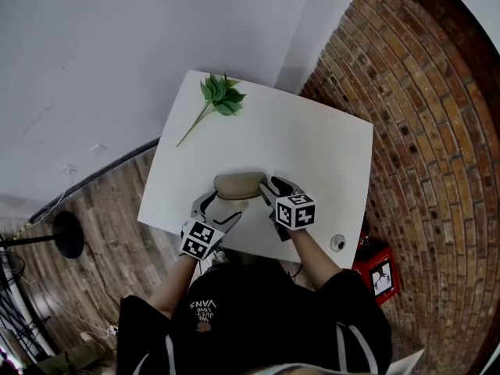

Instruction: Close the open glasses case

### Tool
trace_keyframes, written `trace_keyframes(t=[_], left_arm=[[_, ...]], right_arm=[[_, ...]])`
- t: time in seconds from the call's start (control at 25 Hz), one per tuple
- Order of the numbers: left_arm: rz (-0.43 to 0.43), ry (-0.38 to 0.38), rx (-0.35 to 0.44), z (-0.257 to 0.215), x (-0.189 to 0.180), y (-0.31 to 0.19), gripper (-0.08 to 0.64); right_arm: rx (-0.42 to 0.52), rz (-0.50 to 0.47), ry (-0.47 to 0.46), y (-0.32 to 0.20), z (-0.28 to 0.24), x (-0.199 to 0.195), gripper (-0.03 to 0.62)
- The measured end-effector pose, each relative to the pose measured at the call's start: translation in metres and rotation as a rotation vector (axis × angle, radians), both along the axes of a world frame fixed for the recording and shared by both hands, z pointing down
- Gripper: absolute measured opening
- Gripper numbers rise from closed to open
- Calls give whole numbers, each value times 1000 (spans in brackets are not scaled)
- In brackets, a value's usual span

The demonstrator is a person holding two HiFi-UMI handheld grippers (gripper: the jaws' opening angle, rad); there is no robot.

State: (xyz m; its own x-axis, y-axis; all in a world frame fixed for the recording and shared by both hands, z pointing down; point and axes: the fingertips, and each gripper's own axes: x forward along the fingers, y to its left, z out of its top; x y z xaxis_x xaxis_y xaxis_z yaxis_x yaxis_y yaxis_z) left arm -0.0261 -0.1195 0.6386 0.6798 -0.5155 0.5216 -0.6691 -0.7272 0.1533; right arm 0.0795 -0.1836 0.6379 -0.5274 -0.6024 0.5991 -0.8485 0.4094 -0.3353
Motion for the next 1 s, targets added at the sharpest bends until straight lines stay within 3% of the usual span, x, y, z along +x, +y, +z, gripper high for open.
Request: trace_keyframes(t=[0.44, 1.0], left_arm=[[33, -24, -90, 18, 5, 2, 399], [102, -159, -136, 35, 8, 4, 414]], right_arm=[[-19, -28, 36, 6, 9, 0, 178], [52, -156, 176, 7, 8, -10, 145]])
